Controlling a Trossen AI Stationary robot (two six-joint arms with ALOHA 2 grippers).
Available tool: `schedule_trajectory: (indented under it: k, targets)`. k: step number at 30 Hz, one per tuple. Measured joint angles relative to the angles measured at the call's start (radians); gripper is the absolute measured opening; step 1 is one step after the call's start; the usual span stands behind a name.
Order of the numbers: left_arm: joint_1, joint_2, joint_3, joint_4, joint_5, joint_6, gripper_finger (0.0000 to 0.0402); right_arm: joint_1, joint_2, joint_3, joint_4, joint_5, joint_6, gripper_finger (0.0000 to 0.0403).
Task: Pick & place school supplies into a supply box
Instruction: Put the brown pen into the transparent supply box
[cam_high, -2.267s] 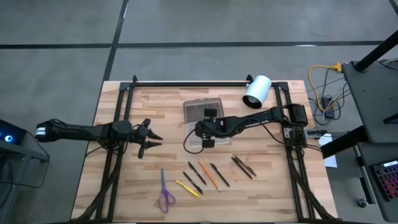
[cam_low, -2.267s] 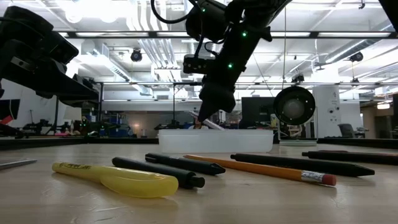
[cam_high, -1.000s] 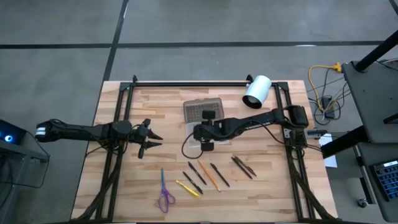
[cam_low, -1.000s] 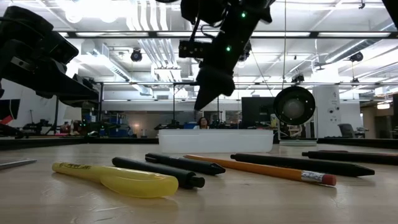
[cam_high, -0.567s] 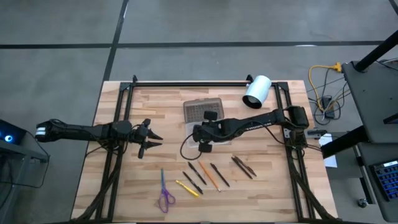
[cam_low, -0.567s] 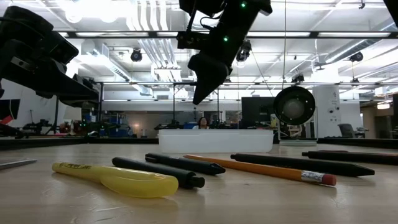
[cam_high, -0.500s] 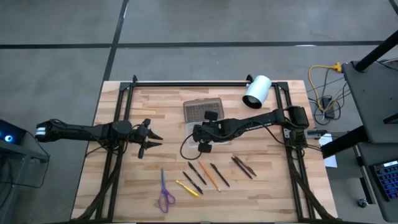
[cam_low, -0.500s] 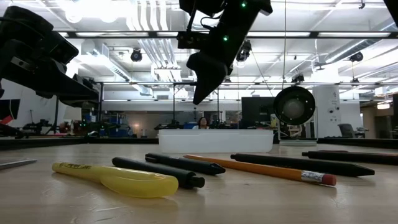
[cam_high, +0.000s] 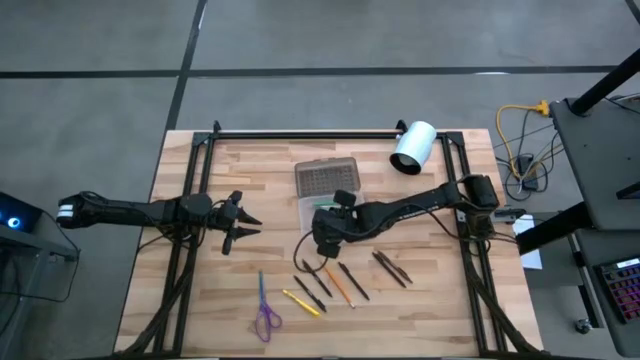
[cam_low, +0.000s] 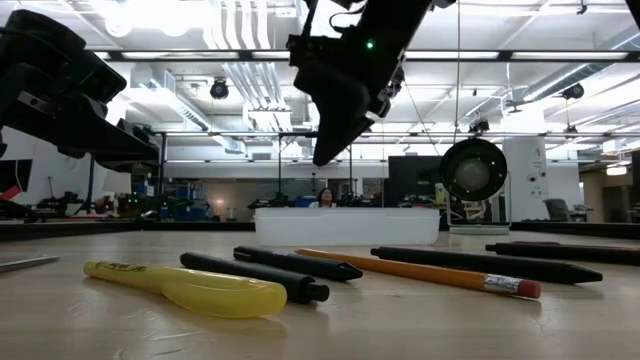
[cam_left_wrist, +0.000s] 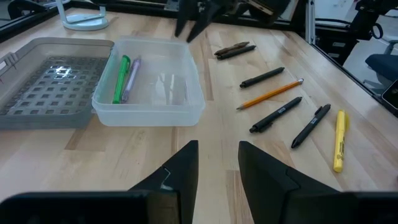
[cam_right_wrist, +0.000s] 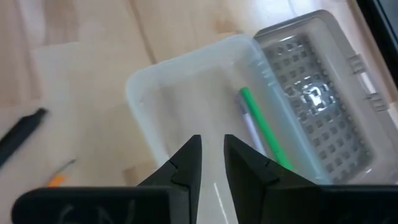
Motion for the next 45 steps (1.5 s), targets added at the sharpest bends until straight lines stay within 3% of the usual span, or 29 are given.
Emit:
schedule_trajectory:
  k: [7, 13, 25, 45]
  targets:
    - [0.000, 0.000, 0.000, 0.000, 0.000, 0.000, 0.0099, 0.037, -0.012, 0.068, -0.122, -0.016, 0.241, 0.0063]
    - [0.000, 0.000, 0.000, 0.000, 0.000, 0.000, 0.0099, 0.065, -0.012, 0.107, -0.252, -0.142, 0.491, 0.0057]
    - [0.000, 0.000, 0.000, 0.000, 0.000, 0.000, 0.0099, 0.152, -0.012, 0.106, -0.414, -0.194, 0.763, 0.0066]
    - [0.000, 0.000, 0.000, 0.000, 0.000, 0.000, 0.0099, 0.218, -0.012, 0.105, -0.418, -0.224, 0.813, 0.0057]
